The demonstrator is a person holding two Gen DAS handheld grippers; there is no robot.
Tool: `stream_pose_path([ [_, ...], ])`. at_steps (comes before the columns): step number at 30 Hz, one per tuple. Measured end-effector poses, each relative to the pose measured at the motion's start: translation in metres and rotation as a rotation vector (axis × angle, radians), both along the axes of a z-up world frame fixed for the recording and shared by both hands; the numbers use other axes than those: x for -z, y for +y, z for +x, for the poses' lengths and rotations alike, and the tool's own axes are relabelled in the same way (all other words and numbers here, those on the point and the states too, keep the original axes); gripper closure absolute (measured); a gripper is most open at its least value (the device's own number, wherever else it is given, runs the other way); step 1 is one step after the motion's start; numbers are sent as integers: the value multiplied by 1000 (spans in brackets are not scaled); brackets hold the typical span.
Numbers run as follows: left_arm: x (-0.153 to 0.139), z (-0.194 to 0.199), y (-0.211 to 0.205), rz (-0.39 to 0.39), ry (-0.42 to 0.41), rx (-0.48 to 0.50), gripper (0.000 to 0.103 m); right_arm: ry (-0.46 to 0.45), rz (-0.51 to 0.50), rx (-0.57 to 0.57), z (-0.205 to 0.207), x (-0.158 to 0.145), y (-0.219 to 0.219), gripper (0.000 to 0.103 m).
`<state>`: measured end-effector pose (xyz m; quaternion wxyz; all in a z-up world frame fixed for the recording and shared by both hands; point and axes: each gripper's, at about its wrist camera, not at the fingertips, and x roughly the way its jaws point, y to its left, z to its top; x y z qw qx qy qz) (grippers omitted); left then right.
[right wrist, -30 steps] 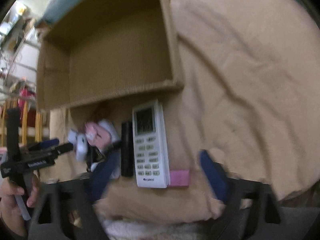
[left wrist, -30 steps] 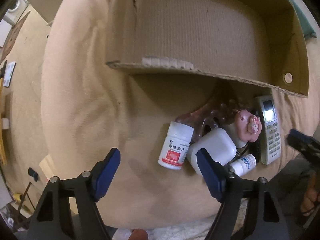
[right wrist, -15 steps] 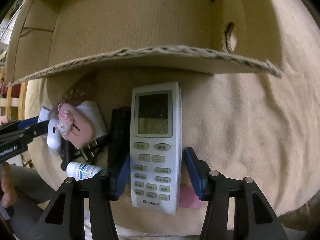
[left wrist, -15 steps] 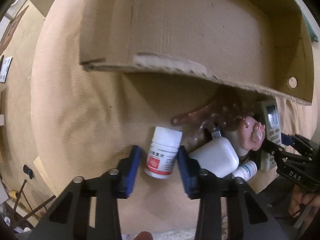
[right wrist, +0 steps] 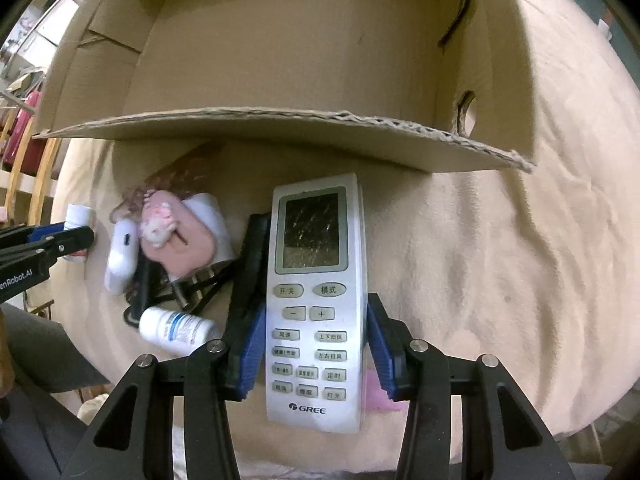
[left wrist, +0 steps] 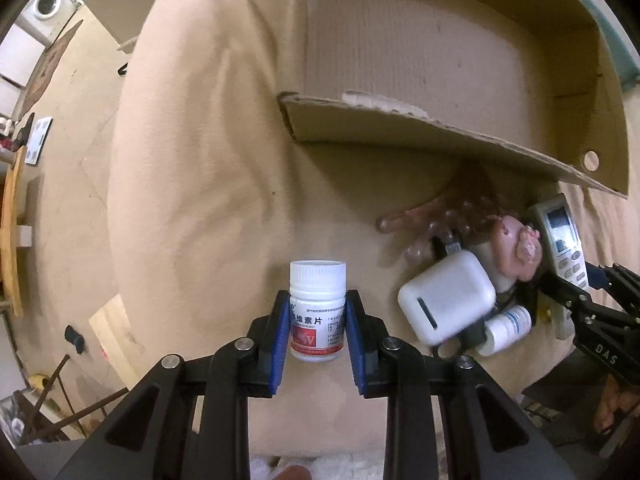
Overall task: Organize rigid objects
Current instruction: 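Carry the pill bottle and remote over the box with both tools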
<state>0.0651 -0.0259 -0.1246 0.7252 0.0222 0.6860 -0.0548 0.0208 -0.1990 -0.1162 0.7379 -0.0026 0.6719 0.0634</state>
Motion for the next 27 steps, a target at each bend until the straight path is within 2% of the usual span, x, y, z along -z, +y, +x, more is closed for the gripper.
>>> stream_pose_path([
  [4,-13,-8,1,19,-27,0,79,-16,-4,-13,-9,-17,8,54],
  [8,-27,-18,2,-15,-44,-40,79,-49,29,-5,-25,-34,7,54],
  [14,-62,-28,-4,-24,-112,-39,79,-103,112,-21,-55,-65,17,54],
  [19,-98,-23,-6,-43,-180,-23,79,-157,163,-21,-59,-97,10,54],
  [24,-135,-8,-21,-55,-253,-1,79,-237,193,-23,-28,-129,0,54],
  [27,-145,8,-29,-55,-286,19,79,-271,204,-23,-1,-142,-5,54],
])
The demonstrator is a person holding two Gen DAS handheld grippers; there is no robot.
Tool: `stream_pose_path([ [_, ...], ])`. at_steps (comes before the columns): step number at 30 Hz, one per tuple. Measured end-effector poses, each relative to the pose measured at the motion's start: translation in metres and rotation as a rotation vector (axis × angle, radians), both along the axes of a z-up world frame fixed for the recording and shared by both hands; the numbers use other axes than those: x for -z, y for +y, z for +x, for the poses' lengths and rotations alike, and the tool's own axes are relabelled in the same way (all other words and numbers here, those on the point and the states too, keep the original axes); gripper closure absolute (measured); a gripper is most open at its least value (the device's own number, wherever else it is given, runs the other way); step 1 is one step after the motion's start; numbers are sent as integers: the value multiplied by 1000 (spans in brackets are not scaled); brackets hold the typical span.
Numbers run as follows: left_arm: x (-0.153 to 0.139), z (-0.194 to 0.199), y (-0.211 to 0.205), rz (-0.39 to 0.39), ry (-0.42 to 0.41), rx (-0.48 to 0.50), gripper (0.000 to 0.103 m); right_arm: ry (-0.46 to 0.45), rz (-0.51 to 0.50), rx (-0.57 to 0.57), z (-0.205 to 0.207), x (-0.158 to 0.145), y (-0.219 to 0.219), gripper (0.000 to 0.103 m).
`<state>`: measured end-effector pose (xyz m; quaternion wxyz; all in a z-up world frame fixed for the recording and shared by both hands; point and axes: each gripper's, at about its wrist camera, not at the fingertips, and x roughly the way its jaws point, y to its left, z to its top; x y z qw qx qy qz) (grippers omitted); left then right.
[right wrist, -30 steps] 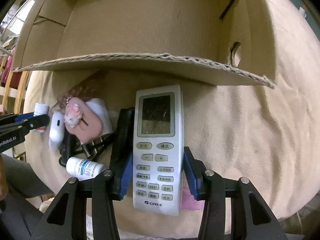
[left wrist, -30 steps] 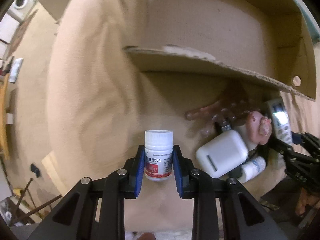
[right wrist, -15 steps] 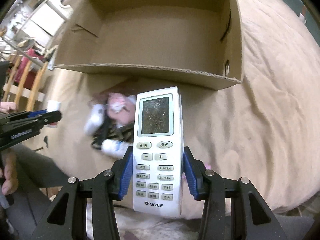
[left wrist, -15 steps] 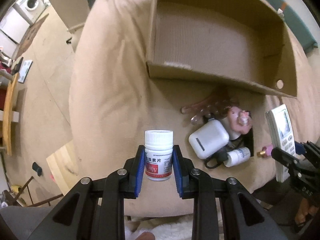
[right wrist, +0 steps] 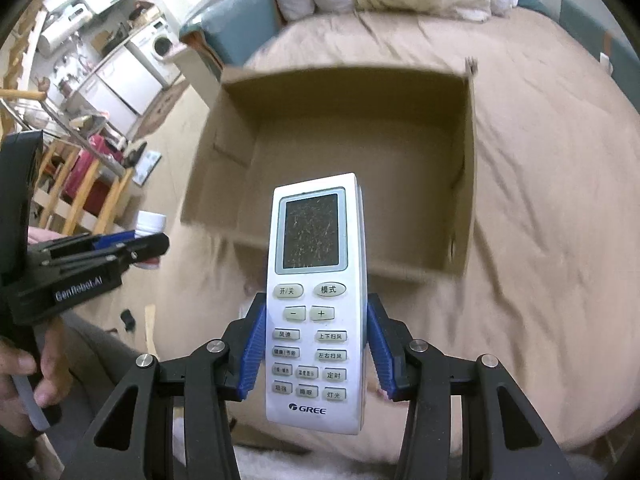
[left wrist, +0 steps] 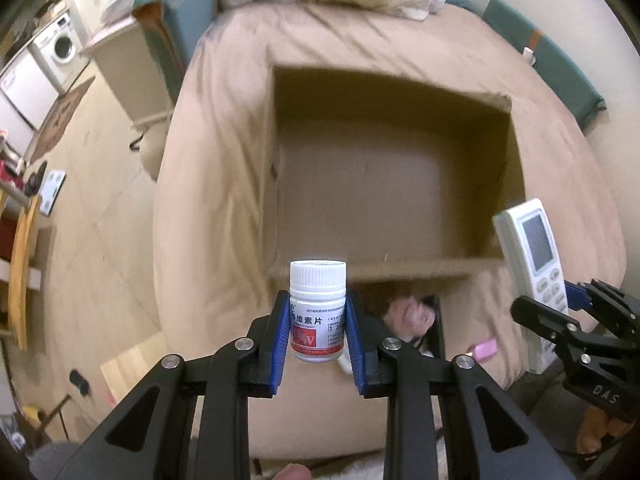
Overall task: Organize rigid objects
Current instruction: 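Carry the pill bottle and remote over the box with both tools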
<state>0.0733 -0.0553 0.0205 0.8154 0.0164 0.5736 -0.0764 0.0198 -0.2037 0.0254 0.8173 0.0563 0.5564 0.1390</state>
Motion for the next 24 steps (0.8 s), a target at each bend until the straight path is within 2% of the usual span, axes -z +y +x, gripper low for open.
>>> stream_pose_path([
  [3,-1,18,-9,-1,-12,11,79,-12,10,2,24,-2,-11,54],
  [7,11,41,-18,3,0,19,79,-17,8,8,50,7,-11,54],
  [16,72,78,-45,51,26,100,79,43,-10,44,117,56,-14,54],
  [24,106,89,-51,65,46,112,79,79,-20,27,127,94,-6,54],
])
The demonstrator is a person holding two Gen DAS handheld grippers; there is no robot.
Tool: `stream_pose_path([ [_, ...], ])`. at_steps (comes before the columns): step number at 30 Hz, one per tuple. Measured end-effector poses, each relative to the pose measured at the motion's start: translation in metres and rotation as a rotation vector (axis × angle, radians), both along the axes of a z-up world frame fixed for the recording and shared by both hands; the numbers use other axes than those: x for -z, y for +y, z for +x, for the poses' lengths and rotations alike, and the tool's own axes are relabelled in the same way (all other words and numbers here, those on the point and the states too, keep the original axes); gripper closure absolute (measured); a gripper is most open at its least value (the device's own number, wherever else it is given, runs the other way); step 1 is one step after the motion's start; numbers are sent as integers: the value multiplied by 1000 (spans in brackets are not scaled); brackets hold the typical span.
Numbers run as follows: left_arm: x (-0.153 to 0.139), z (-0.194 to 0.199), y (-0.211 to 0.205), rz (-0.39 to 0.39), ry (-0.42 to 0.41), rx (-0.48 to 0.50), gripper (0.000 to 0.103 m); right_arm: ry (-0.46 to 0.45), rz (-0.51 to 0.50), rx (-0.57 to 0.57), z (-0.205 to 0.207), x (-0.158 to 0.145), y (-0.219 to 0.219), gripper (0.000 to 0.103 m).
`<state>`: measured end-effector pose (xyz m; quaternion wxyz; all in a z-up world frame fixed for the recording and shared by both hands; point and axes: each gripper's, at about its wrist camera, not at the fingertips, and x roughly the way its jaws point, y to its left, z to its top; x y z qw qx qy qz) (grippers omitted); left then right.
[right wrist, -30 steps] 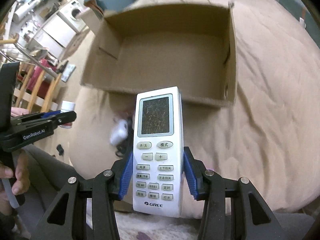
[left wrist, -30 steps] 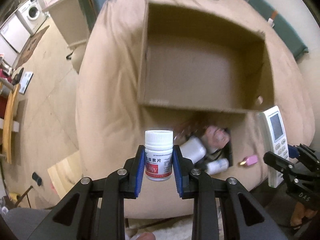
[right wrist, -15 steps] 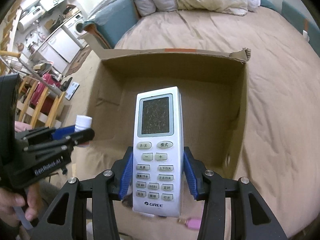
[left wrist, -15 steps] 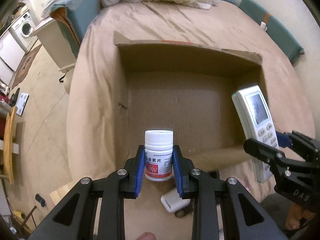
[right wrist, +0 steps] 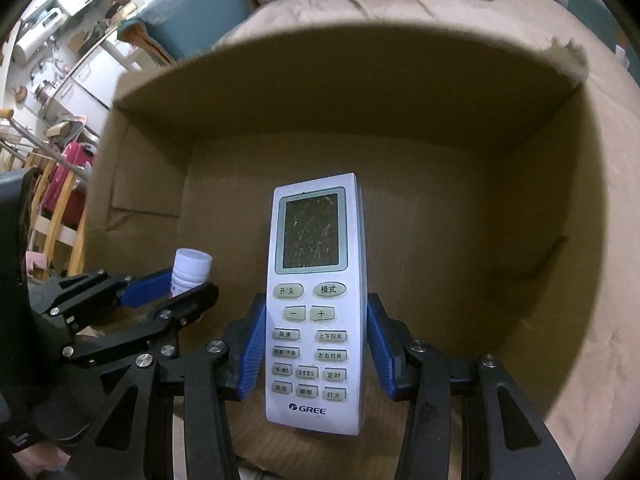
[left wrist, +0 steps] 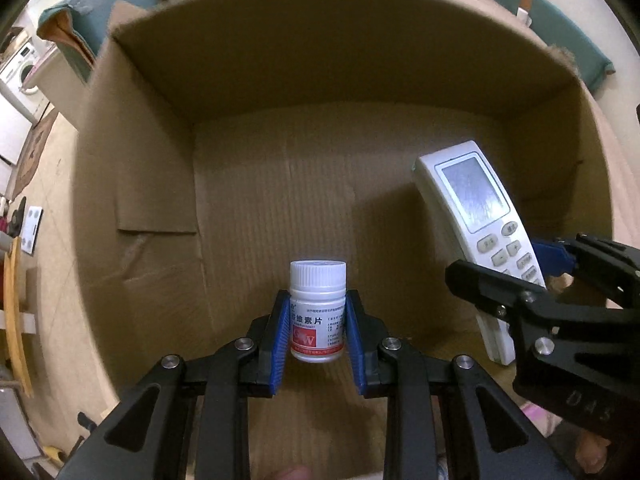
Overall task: Organize rigid objects
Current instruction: 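Carry the pill bottle and remote over the box with both tools, then open both tools to drop the pill bottle and remote into the box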
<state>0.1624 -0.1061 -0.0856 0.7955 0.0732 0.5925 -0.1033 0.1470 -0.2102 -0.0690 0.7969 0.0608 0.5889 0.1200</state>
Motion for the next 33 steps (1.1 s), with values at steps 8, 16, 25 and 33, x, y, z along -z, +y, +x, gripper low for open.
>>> stream_pose_path([
  [8,15,3,-5,89,-2,3,79,37,-27,6,6,20,3,54],
  [16,11,-3,-14,109,-13,17,79,27,-37,-3,5,19,9,54],
  [25,11,0,-18,92,4,4,79,-77,11,24,7,-14,0,36],
  [33,3,5,-7,-13,26,-7,45,-175,80,86,4,-40,-18,4],
])
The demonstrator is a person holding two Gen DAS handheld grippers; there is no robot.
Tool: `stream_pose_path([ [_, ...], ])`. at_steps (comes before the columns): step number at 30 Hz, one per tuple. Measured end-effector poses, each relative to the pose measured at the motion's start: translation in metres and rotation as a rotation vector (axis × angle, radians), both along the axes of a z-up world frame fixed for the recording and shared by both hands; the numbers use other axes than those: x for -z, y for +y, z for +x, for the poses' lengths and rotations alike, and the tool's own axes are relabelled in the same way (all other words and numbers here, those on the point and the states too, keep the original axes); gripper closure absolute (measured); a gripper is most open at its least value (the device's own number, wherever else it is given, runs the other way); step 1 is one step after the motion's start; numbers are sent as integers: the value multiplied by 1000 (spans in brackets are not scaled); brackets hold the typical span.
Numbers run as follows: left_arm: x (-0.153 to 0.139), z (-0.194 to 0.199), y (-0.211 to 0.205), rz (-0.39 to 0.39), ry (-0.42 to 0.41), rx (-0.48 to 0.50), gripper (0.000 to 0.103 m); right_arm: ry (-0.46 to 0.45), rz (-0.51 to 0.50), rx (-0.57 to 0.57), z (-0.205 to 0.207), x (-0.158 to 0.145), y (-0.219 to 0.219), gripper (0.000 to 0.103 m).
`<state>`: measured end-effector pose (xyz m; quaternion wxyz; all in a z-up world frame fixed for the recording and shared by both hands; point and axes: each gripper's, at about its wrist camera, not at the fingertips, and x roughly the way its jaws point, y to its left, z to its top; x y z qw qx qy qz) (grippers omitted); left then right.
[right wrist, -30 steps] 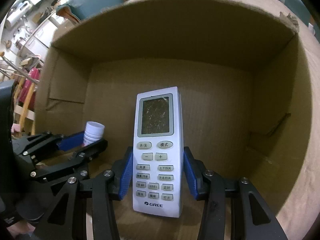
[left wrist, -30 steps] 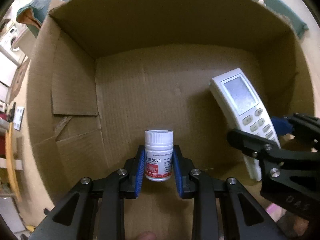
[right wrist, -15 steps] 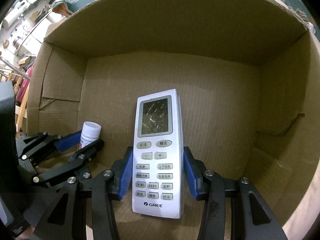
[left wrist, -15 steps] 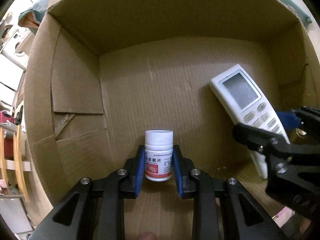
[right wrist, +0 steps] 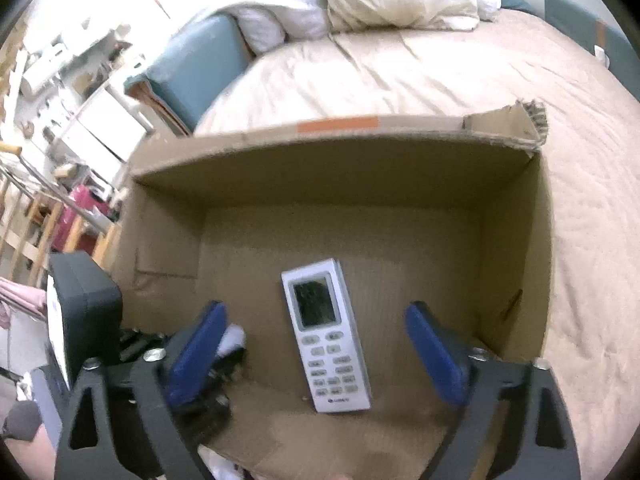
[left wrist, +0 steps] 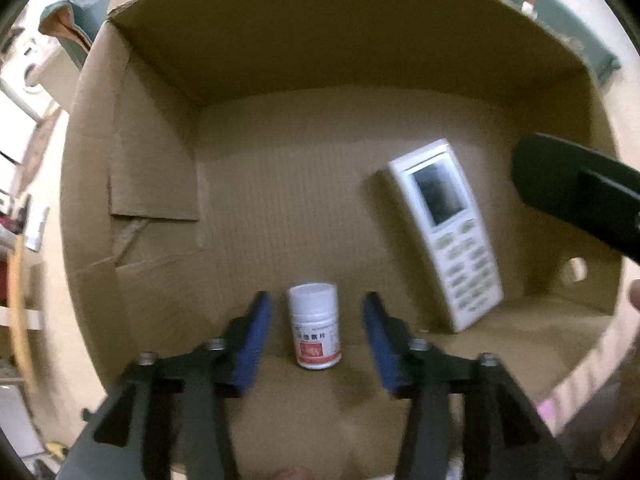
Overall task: Organize rigid objects
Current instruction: 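Open both tools to drop the pill bottle and remote into the box, then grasp the white earbud case with the left tool while the right tool grasps the pink perfume bottle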
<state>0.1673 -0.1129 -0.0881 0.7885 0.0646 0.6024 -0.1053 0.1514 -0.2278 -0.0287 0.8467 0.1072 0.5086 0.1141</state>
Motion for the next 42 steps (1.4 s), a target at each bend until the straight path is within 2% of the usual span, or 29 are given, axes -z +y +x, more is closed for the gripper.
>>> stream_pose_path([
  [1,-2,-1,-3,-18,5,7,40,-3,7,4,-1,-3,-1,3],
  [3,-6,-3,-6,-76,23,18,20,-6,36,12,-1,-7,-3,3],
  [5,-8,-4,-10,-90,30,27,15,-18,95,23,-2,-14,-9,3],
  [9,-17,-9,-12,-53,-6,20,13,-65,80,55,-7,-26,-17,3],
  [15,-49,-14,-6,-39,-56,1,10,-87,99,90,-17,-38,-30,3],
  [22,-83,-37,33,-24,-96,-69,10,-124,73,63,-31,-54,-26,3],
  [32,-87,-80,66,-32,-100,-132,10,-123,40,21,-78,-56,-18,3],
  [37,-89,-98,81,-69,-124,-179,10,-103,26,17,-103,-50,-19,3],
  [42,-82,-105,92,-100,-104,-245,10,-69,39,21,-119,-43,-22,3],
])
